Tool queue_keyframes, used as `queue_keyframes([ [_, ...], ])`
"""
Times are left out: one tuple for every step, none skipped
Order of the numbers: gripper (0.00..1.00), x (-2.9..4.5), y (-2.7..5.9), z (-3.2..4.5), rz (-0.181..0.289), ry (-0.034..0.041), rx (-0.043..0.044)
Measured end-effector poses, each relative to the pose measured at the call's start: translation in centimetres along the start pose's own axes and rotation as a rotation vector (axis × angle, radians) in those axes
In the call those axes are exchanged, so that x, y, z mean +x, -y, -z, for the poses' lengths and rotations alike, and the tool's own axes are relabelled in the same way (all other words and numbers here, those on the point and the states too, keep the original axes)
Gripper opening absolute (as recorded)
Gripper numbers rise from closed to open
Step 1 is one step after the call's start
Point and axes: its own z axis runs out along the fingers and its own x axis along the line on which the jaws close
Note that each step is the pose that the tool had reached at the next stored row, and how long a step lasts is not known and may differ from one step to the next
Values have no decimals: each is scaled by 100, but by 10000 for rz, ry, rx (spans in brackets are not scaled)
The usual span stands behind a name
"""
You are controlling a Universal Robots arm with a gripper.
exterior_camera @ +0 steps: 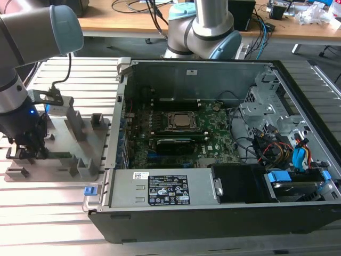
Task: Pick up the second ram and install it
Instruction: 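Pick up the second ram and move it above second insertion slot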
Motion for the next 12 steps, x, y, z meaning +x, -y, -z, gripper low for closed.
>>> queue_keyframes([
  [14, 0, -1, 17, 0, 1, 0],
  [14, 1, -1, 28, 0, 0, 0],
  [14, 1, -1, 43, 0, 0, -1],
  [14, 1, -2, 64, 0, 0, 0],
  [14, 1, -2, 84, 0, 0, 0],
  [14, 1, -3, 100, 0, 1, 0],
  [14, 2, -3, 121, 0, 1, 0],
  [14, 2, -4, 157, 0, 1, -1],
  [14, 3, -5, 184, 0, 1, 0],
  [14, 3, -5, 208, 0, 0, 0],
  [14, 3, -5, 230, 1, -1, 0],
  [14, 4, -6, 275, 0, -2, 0],
])
